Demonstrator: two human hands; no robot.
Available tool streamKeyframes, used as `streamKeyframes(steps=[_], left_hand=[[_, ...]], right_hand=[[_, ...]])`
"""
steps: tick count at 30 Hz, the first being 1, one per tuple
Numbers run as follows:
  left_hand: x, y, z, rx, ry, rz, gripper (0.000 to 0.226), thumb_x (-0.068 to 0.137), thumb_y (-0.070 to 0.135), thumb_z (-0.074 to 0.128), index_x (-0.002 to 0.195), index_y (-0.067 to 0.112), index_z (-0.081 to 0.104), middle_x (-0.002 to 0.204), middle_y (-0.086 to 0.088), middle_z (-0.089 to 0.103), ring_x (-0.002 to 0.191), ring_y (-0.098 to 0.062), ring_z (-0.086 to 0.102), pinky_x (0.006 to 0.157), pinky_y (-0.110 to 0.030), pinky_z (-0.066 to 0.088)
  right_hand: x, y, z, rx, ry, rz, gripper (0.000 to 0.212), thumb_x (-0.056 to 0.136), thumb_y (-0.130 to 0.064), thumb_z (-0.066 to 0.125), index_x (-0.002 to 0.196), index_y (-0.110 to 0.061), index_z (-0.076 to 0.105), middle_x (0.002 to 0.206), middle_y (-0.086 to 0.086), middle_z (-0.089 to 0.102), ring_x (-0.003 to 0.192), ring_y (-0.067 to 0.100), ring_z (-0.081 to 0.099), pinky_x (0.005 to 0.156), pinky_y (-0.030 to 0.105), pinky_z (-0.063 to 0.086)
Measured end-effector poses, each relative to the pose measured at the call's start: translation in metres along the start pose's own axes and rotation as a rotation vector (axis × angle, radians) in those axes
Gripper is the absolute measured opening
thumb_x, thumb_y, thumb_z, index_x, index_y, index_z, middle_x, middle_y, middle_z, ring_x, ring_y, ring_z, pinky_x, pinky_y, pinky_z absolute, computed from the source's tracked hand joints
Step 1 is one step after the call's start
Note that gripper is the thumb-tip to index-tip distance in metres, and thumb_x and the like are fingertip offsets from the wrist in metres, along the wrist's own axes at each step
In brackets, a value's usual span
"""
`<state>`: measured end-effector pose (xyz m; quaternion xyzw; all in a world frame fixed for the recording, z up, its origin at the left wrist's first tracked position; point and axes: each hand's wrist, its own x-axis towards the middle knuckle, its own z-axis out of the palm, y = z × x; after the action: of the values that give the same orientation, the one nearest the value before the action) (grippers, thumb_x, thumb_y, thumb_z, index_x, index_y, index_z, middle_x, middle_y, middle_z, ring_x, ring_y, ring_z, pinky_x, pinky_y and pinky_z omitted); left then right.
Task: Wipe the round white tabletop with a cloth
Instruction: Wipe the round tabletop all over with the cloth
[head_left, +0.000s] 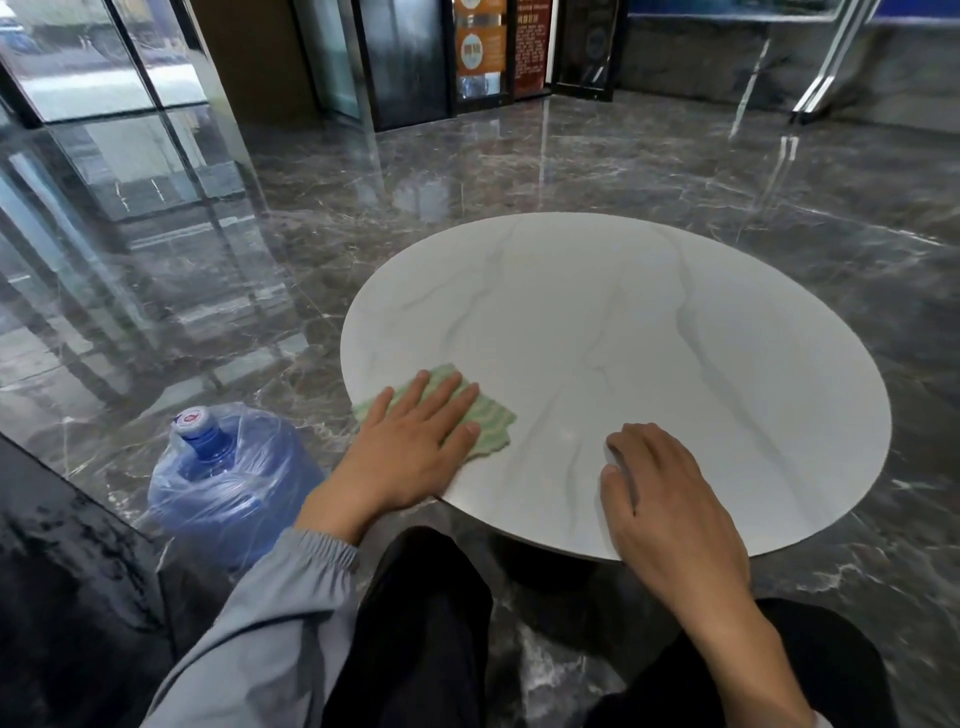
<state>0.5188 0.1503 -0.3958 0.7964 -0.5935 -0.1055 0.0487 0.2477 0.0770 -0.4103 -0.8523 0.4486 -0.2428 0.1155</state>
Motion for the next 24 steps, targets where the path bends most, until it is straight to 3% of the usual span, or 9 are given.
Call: streamKeyframes(steps=[5,10,13,16,18,20,22,24], left_hand=[[0.002,0.047,0.007,0.051,-0.031,0.116,0.062,0.11,0.055,0.015,0.166,0.041,-0.005,0.175,0.016,-0.014,0.161,-0.017,-0.021,0.128,-0.051,-0.014],[-0.035,0.107,0.033,0.054,-0.03,0.406,0.066,0.108,0.056,0.015,0.168,0.034,-0.003,0.174,0.014,-0.013,0.159,-0.014,-0.025,0.126,-0.048,-0.023],[-0.039,0.101,0.024,-0.102,-0.027,0.447,0.067,0.11,0.058,0.023,0.168,0.033,0.001,0.174,0.017,-0.01,0.159,-0.004,-0.018,0.129,-0.038,-0.015],[-0.034,0.072,0.005,-0.376,0.104,0.322,0.06,0.11,0.051,0.037,0.166,0.033,0.025,0.174,0.016,0.018,0.158,-0.001,0.014,0.129,-0.026,0.014],[-0.027,0.053,-0.001,-0.409,0.297,0.174,0.046,0.109,0.039,0.049,0.153,0.025,0.05,0.158,0.007,0.049,0.146,-0.011,0.04,0.116,-0.026,0.032],[-0.018,0.045,0.001,-0.466,0.437,0.061,0.032,0.106,0.027,0.056,0.135,0.017,0.065,0.135,0.001,0.064,0.13,-0.019,0.052,0.102,-0.024,0.036],[-0.011,0.048,0.006,-0.505,0.493,0.023,0.025,0.105,0.022,0.057,0.127,0.016,0.069,0.122,0.001,0.068,0.12,-0.02,0.055,0.095,-0.022,0.036],[-0.008,0.054,0.015,-0.487,0.519,0.029,0.024,0.105,0.022,0.056,0.122,0.016,0.072,0.116,0.002,0.07,0.115,-0.02,0.058,0.096,-0.028,0.042]], right_hand=[[0.001,-0.002,0.001,0.016,0.007,0.023,0.018,0.103,-0.022,0.046,0.115,-0.019,0.059,0.119,-0.004,0.054,0.115,0.012,0.044,0.09,0.024,0.034],[0.0,0.002,-0.001,0.183,-0.006,0.11,0.032,0.107,-0.031,0.036,0.133,-0.029,0.054,0.126,-0.024,0.046,0.127,0.0,0.039,0.094,0.023,0.031],[-0.002,0.002,-0.007,0.286,0.002,0.119,0.031,0.107,-0.032,0.037,0.134,-0.033,0.054,0.128,-0.026,0.048,0.123,-0.006,0.041,0.092,0.019,0.033],[-0.002,0.0,-0.016,0.405,0.024,0.138,0.029,0.107,-0.028,0.042,0.133,-0.033,0.056,0.133,-0.024,0.052,0.131,-0.006,0.041,0.103,0.015,0.031],[-0.003,-0.007,-0.019,0.36,0.071,0.115,0.029,0.104,-0.025,0.048,0.131,-0.032,0.057,0.13,-0.024,0.053,0.129,-0.011,0.039,0.103,0.009,0.03],[-0.003,-0.025,-0.018,0.256,0.132,0.025,0.029,0.102,-0.019,0.053,0.129,-0.022,0.061,0.126,-0.017,0.056,0.119,-0.011,0.039,0.099,0.002,0.027],[-0.004,-0.049,-0.012,0.143,0.032,-0.078,0.035,0.103,-0.023,0.052,0.137,-0.014,0.059,0.138,-0.003,0.057,0.129,0.004,0.04,0.111,0.013,0.027],[-0.008,-0.07,0.003,-0.006,-0.19,-0.147,0.055,0.109,-0.04,0.032,0.159,-0.019,0.036,0.167,-0.001,0.029,0.155,0.015,0.016,0.126,0.028,0.01]])
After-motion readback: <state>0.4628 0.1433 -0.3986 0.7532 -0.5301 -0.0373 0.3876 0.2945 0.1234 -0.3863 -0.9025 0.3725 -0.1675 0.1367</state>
